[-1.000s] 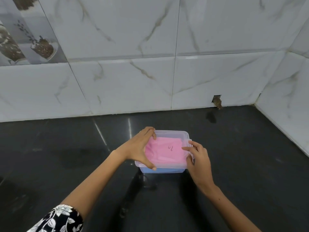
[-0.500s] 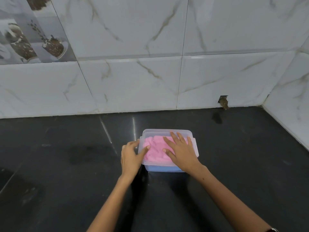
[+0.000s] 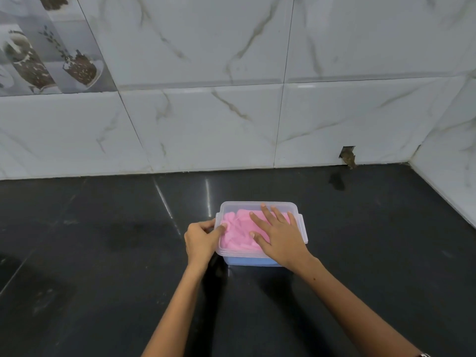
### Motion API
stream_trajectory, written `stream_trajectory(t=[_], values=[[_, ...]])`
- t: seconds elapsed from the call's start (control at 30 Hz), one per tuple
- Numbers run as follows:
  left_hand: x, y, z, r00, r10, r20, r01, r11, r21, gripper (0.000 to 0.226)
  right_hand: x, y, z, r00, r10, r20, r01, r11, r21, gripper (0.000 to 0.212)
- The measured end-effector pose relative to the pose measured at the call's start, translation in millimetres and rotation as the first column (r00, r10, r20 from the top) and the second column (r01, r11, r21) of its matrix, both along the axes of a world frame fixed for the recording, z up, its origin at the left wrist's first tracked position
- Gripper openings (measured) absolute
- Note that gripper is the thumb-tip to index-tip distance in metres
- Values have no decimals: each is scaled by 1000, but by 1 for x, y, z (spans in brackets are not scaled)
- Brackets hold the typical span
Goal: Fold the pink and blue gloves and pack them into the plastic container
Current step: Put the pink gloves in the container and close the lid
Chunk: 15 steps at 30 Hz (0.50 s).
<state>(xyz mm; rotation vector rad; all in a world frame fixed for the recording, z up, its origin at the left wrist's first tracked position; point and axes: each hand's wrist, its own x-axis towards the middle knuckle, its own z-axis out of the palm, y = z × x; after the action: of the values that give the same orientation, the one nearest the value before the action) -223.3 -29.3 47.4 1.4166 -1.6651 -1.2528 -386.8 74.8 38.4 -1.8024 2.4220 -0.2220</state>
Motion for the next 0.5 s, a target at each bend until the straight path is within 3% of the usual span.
stream_trajectory(t=[0.07,0.1,0.17,0.23,0.37,0.5], values=[[2,2,2,1000,-17,3,17,999,-48,24,0,0,-2,1000,9,-20,-9,1000,-17,53],[1,4,3,996,-25,81,36,990,-133,25,0,1,-3,1000,9,-27,-10,1000,-22,53],[-4,12,4,906,31,421,134,925,-357,33,0,1,-3,1000,6,-30,-7,999,-32,52],[-15,22,3,785,88,614,282,831,-479,47,1,2,-4,999,7,-34,-9,999,-41,50],[-38,33,2,665,-90,741,533,753,-387,55,3,3,-2,999,-26,42,31,994,-102,52],[-59,38,-1,620,-332,710,664,705,-249,54,-3,8,4,972,-40,231,95,968,-231,55]])
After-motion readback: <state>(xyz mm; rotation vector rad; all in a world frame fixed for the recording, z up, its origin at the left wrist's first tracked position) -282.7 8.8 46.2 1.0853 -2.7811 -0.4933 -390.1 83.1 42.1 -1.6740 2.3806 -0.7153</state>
